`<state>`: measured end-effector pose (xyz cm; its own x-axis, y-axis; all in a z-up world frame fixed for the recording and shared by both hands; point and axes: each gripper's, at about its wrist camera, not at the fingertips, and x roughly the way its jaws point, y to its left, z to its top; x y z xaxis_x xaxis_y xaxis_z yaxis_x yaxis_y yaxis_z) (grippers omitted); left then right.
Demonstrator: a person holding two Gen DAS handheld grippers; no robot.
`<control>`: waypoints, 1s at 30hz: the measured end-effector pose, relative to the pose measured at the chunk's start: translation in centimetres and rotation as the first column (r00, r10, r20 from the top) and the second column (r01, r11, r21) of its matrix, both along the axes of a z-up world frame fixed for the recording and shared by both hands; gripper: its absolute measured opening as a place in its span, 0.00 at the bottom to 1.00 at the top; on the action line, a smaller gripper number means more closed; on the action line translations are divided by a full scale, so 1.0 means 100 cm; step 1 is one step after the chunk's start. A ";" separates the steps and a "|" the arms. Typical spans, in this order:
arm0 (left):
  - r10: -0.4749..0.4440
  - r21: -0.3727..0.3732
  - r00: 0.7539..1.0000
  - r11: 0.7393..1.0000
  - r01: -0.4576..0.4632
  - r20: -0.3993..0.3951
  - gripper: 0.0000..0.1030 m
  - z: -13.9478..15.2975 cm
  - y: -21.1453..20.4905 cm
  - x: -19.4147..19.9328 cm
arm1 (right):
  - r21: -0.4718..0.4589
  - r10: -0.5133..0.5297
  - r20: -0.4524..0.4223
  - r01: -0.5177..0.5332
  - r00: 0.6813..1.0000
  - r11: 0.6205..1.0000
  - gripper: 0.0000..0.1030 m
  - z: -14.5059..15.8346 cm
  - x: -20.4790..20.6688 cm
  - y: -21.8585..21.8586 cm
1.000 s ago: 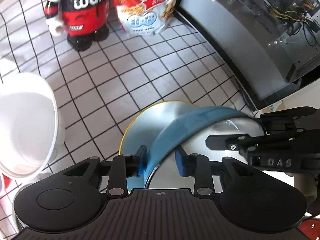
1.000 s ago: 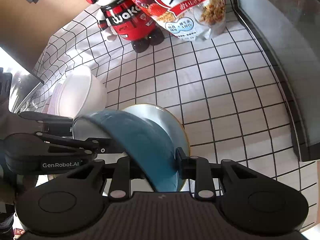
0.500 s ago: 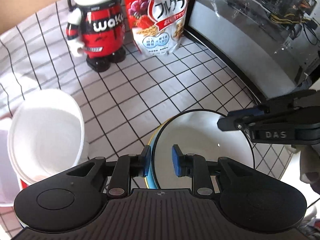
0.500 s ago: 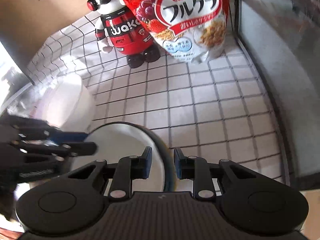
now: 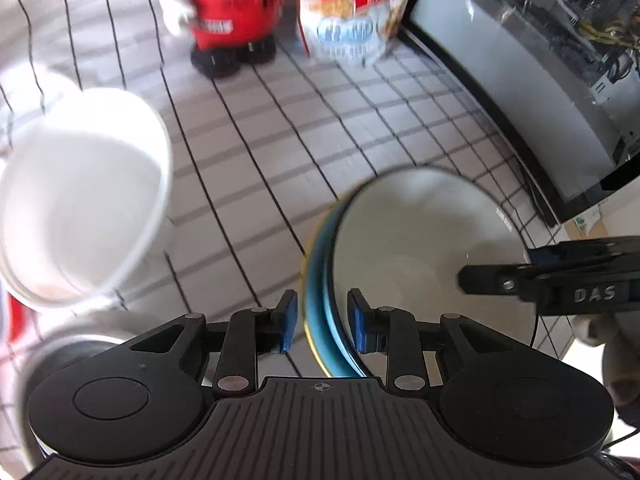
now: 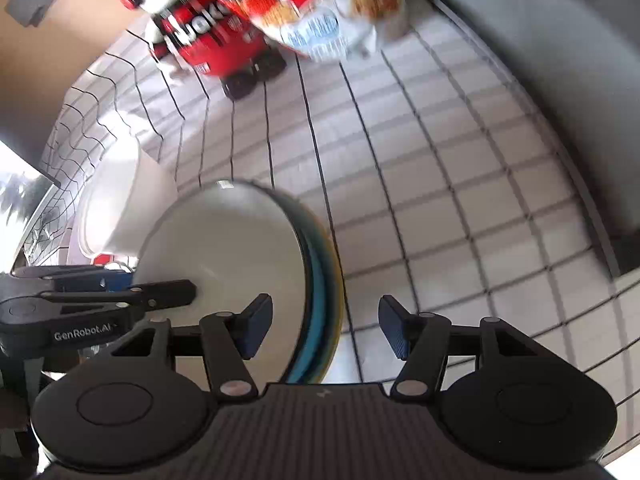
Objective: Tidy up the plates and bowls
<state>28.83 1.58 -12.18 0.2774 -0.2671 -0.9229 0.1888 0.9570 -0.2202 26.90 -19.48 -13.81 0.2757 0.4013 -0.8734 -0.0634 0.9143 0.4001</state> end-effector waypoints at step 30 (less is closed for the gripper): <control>0.244 -0.035 0.970 0.969 -0.244 -0.008 0.34 -0.020 0.007 0.056 | 0.014 0.143 0.075 -0.144 0.987 0.989 0.43 -0.017 0.104 0.034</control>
<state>34.40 2.29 -14.18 0.3349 -0.2245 -0.9151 -0.0506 0.9655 -0.2554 37.30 -16.04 -15.53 0.2774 0.4581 -0.8445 -0.2231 0.8857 0.4072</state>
